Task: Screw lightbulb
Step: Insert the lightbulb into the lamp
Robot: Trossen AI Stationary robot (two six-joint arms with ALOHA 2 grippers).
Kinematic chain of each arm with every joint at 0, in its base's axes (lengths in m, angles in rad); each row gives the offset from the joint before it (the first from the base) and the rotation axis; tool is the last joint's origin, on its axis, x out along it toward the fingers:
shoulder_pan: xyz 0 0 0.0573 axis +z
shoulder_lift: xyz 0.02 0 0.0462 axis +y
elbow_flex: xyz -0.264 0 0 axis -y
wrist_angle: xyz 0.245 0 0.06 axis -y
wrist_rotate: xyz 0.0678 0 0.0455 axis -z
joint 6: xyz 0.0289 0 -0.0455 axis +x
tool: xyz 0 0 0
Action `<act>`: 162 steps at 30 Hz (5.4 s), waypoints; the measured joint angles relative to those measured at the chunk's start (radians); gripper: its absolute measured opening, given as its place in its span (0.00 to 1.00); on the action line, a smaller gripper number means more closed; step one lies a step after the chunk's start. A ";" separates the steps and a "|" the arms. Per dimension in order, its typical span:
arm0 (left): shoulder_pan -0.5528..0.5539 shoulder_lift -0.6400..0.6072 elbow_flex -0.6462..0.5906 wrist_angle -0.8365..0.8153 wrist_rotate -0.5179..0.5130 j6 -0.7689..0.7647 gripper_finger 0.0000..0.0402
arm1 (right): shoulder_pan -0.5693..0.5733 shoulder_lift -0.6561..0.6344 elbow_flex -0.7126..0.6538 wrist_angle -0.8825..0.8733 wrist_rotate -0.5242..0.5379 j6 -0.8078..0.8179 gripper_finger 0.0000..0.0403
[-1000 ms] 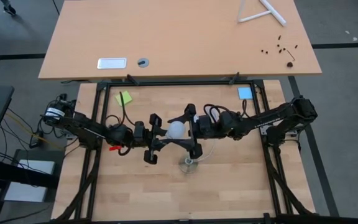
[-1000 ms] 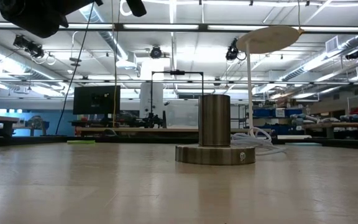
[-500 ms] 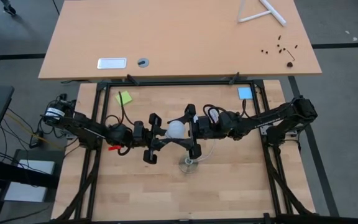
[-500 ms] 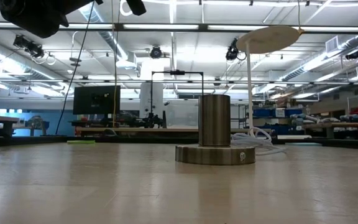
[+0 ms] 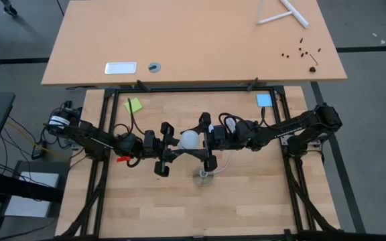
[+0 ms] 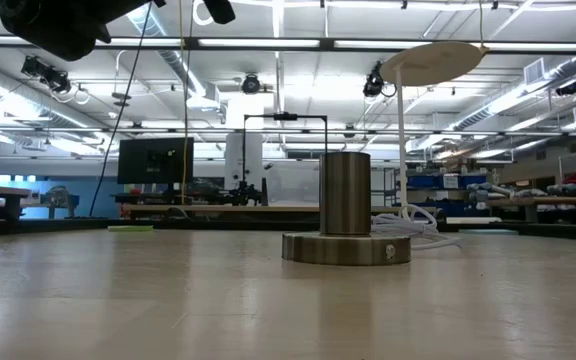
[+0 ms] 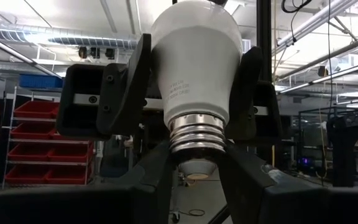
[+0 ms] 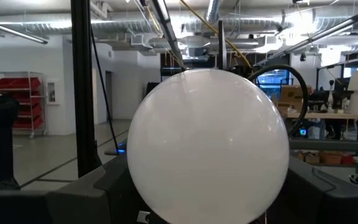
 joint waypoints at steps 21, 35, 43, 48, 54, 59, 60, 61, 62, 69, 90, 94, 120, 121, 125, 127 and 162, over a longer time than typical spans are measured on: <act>0.000 -0.003 0.000 -0.246 -0.099 -0.051 0.50 | -0.003 -0.060 0.000 -0.089 0.027 -0.010 0.65; 0.000 -0.035 0.000 -0.495 -0.212 -0.050 0.55 | 0.049 -0.129 -0.001 -0.530 0.091 0.074 0.60; 0.000 -0.035 0.000 -0.542 -0.212 -0.051 0.55 | 0.107 -0.118 -0.100 -0.531 0.171 0.168 0.59; 0.000 -0.035 0.000 -0.576 -0.212 -0.053 0.55 | 0.150 -0.117 -0.185 -0.524 0.237 0.239 0.59; 0.000 -0.035 0.000 -0.599 -0.212 -0.055 0.55 | 0.205 -0.117 -0.255 -0.441 0.341 0.286 0.59; 0.000 -0.035 0.000 -0.597 -0.212 -0.055 0.55 | 0.217 -0.116 -0.315 -0.361 0.362 0.338 0.58; 0.000 -0.035 0.000 -0.597 -0.212 -0.055 0.55 | 0.217 -0.116 -0.328 -0.349 0.363 0.354 0.58; 0.000 -0.035 0.000 -0.600 -0.212 -0.055 0.55 | 0.217 -0.116 -0.344 -0.331 0.364 0.364 0.58; 0.000 -0.035 0.000 -0.608 -0.212 -0.055 0.55 | 0.217 -0.115 -0.362 -0.307 0.374 0.373 0.58; 0.000 -0.034 0.000 -0.647 -0.212 -0.055 0.55 | 0.237 0.021 -0.475 0.091 0.415 0.331 0.57; 0.000 -0.034 0.000 -0.658 -0.217 -0.056 0.55 | 0.227 0.394 -0.479 0.487 0.463 0.316 0.56; 0.002 -0.034 0.000 -0.663 -0.218 -0.051 0.55 | 0.213 0.424 -0.479 0.493 0.467 0.365 0.55; 0.016 -0.034 0.000 -0.652 -0.331 0.006 0.55 | 0.123 0.458 -0.476 0.617 0.412 0.227 0.49; 0.016 -0.034 0.000 -0.649 -0.328 0.004 0.55 | 0.126 0.458 -0.476 0.615 0.417 0.227 0.49; 0.020 -0.034 0.000 -0.643 -0.288 -0.026 0.55 | 0.121 0.458 -0.476 0.615 0.419 0.226 0.49; 0.027 -0.034 0.000 -0.653 -0.225 -0.054 0.55 | 0.119 0.458 -0.476 0.613 0.419 0.220 0.49; 0.093 0.180 0.111 -0.551 -0.083 -0.101 0.40 | 0.113 0.458 -0.476 0.543 0.406 0.149 0.47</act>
